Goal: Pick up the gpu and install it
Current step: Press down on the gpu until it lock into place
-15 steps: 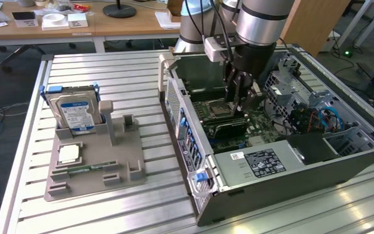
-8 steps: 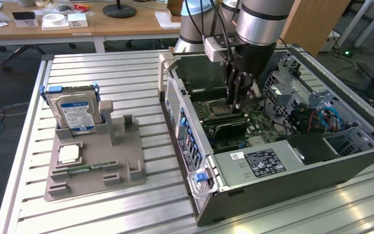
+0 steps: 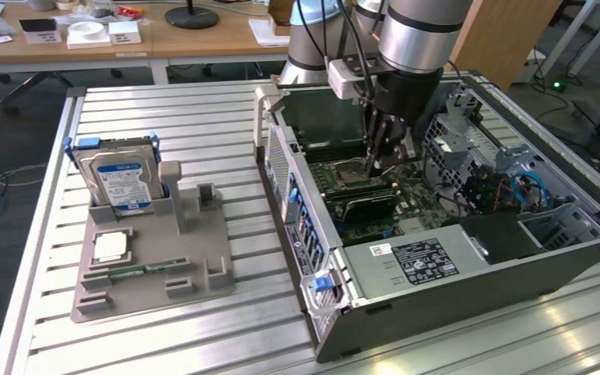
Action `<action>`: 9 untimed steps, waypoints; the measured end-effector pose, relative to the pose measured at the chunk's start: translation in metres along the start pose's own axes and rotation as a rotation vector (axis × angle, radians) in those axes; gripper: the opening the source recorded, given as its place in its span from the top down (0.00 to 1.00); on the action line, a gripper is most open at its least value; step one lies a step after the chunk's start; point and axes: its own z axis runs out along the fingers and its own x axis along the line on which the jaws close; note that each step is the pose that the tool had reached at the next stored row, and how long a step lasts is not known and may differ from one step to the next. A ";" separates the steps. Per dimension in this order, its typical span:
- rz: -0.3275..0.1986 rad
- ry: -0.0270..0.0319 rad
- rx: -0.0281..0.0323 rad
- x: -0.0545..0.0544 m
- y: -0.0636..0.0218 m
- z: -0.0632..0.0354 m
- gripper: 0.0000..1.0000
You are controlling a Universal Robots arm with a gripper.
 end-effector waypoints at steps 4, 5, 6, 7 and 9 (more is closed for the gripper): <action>0.000 0.0000 0.0000 0.000 0.0000 0.0000 0.89; 0.000 0.0000 0.0000 0.000 0.0000 0.0000 0.89; 0.000 0.0000 0.0000 0.000 0.0000 0.0000 0.89; 0.000 0.0000 0.0000 0.000 0.0000 0.0000 0.89; 0.000 0.0000 0.0000 0.000 0.0000 0.0000 0.89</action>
